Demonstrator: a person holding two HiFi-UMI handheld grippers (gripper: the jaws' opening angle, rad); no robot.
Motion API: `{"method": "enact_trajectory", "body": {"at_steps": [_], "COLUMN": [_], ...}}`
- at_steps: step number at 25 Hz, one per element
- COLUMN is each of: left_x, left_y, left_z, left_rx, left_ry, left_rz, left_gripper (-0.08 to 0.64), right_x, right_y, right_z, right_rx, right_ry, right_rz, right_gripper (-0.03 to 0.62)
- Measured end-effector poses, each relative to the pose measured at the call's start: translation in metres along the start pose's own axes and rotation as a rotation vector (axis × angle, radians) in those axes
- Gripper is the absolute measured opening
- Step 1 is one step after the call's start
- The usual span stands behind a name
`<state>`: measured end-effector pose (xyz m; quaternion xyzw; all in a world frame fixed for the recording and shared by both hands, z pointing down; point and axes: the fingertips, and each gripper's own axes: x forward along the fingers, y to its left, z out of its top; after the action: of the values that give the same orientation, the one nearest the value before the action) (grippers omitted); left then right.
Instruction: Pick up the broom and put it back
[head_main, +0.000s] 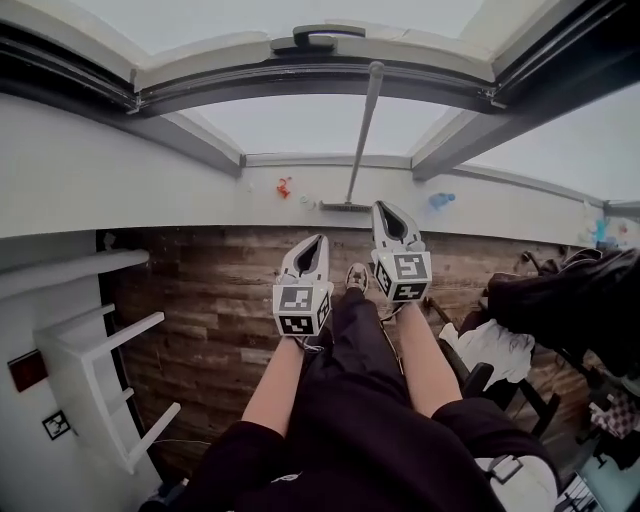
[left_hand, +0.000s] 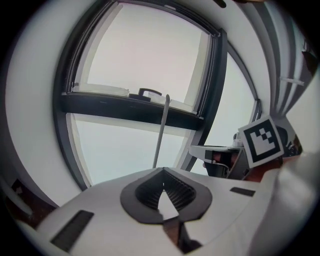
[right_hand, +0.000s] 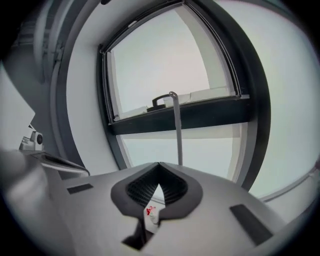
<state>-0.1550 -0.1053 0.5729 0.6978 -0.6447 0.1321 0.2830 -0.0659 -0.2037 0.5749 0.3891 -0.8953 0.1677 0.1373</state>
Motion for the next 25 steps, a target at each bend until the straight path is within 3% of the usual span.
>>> {"method": "enact_trajectory", "body": {"at_steps": [6, 13, 20, 25], "left_x": [-0.043, -0.117, -0.189, -0.219], "left_y": [0.002, -0.011, 0.003, -0.004], "left_z": [0.018, 0.049, 0.064, 0.076], "left_rx": [0.035, 0.206, 0.244, 0.207], "left_ry": [-0.079, -0.213, -0.289, -0.358], "left_rz": [-0.052, -0.094, -0.128, -0.164], "left_gripper": [0.002, 0.002, 0.002, 0.002], "right_x": [-0.043, -0.098, -0.156, -0.179], "right_y": [0.065, 0.117, 0.195, 0.216], "right_z": [0.024, 0.058, 0.101, 0.107], "right_rx": [-0.060, -0.117, -0.232, -0.269], "right_ry": [-0.053, -0.152, -0.294, -0.292], "right_rz": [-0.022, -0.086, -0.127, -0.134], "right_gripper": [0.021, 0.021, 0.021, 0.021]}}
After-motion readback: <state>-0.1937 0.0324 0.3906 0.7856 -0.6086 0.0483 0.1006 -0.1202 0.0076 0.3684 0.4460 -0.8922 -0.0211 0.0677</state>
